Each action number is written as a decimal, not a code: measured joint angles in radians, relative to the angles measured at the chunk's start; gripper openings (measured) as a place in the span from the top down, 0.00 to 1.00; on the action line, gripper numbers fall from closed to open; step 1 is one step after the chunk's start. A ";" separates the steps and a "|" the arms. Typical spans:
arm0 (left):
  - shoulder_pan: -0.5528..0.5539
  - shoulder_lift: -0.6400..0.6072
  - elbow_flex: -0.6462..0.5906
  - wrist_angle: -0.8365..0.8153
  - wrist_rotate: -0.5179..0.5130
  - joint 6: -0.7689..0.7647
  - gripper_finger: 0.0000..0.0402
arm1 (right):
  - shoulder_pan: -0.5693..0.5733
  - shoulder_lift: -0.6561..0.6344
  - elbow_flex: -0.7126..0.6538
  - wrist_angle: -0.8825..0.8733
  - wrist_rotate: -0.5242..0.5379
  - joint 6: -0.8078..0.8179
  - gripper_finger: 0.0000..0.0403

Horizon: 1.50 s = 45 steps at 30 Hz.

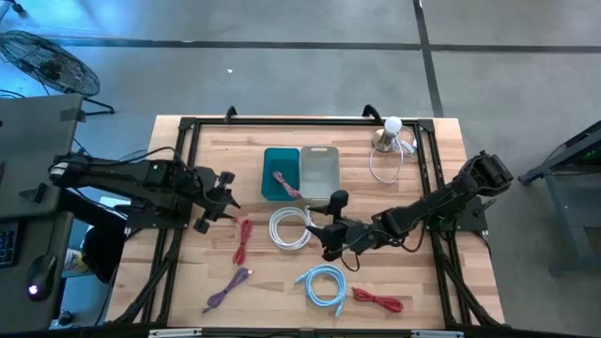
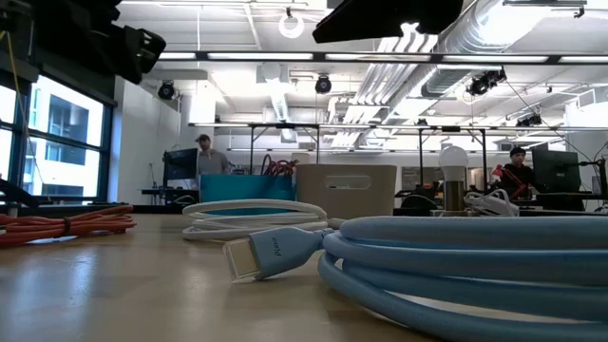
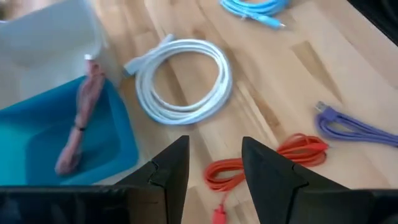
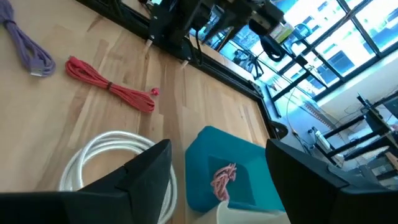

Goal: Pick & Place USB Port
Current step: Put the white HDMI cable into the gray bin

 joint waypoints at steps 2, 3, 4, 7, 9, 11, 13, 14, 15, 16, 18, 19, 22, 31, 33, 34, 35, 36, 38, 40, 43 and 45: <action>-0.029 0.004 -0.006 0.001 -0.025 -0.016 0.64 | 0.015 0.000 0.000 -0.030 0.034 0.022 0.37; -0.043 0.005 -0.007 0.002 -0.043 -0.016 0.64 | 0.024 0.000 0.000 -0.052 0.049 0.035 0.37; -0.056 0.005 -0.008 0.003 -0.060 -0.017 0.64 | 0.032 0.000 0.000 -0.075 0.060 0.051 0.37; -0.089 0.005 -0.008 0.035 -0.099 -0.016 0.64 | 0.047 0.000 0.000 -0.163 0.059 0.140 0.37; -0.100 0.005 -0.008 0.052 -0.111 -0.015 0.64 | 0.048 0.000 0.000 -0.221 0.018 0.226 0.37; -0.100 0.004 -0.008 0.071 -0.121 0.003 0.64 | 0.039 0.000 0.000 -0.270 -0.045 0.303 0.37; -0.099 0.004 -0.008 0.085 -0.132 0.016 0.64 | 0.027 0.000 0.000 -0.285 -0.100 0.348 0.37; -0.099 0.004 -0.008 0.089 -0.144 0.023 0.64 | 0.021 0.000 0.000 -0.285 -0.128 0.358 0.37; -0.099 0.004 -0.008 0.092 -0.154 0.033 0.64 | 0.013 0.000 0.000 -0.285 -0.159 0.360 0.37; -0.099 0.004 -0.008 0.095 -0.166 0.040 0.64 | 0.004 0.000 0.000 -0.284 -0.193 0.361 0.37; -0.099 0.004 -0.008 0.099 -0.180 0.058 0.64 | -0.016 0.000 0.000 -0.281 -0.271 0.376 0.37; -0.099 0.004 -0.008 0.099 -0.187 0.062 0.64 | -0.029 0.000 0.000 -0.280 -0.304 0.392 0.37; -0.099 0.004 -0.008 0.107 -0.211 0.067 0.64 | -0.059 0.000 0.000 -0.282 -0.360 0.422 0.37; -0.098 0.004 -0.007 0.211 -0.243 0.147 0.64 | -0.113 0.032 0.000 -0.268 -0.487 0.403 0.37; -0.098 0.004 -0.007 0.210 -0.254 0.161 0.64 | -0.122 0.053 0.000 -0.264 -0.511 0.397 0.37; -0.098 0.004 -0.007 0.207 -0.258 0.166 0.64 | -0.126 0.063 0.000 -0.261 -0.520 0.394 0.37; -0.098 0.004 -0.007 0.207 -0.262 0.168 0.64 | -0.130 0.071 0.000 -0.253 -0.524 0.384 0.37; -0.098 0.005 -0.007 0.208 -0.264 0.169 0.64 | -0.131 0.076 0.000 -0.250 -0.526 0.376 0.37; -0.098 0.004 -0.007 0.209 -0.264 0.169 0.64 | -0.131 0.079 0.000 -0.227 -0.526 0.359 0.37; -0.098 0.005 -0.007 0.207 -0.264 0.169 0.64 | -0.131 0.079 0.001 -0.208 -0.525 0.348 0.37; -0.098 0.005 -0.007 0.207 -0.264 0.169 0.64 | -0.131 0.079 0.001 -0.216 -0.531 0.344 0.37; -0.098 0.005 -0.007 0.208 -0.264 0.169 0.64 | -0.132 0.079 0.001 -0.222 -0.537 0.349 0.37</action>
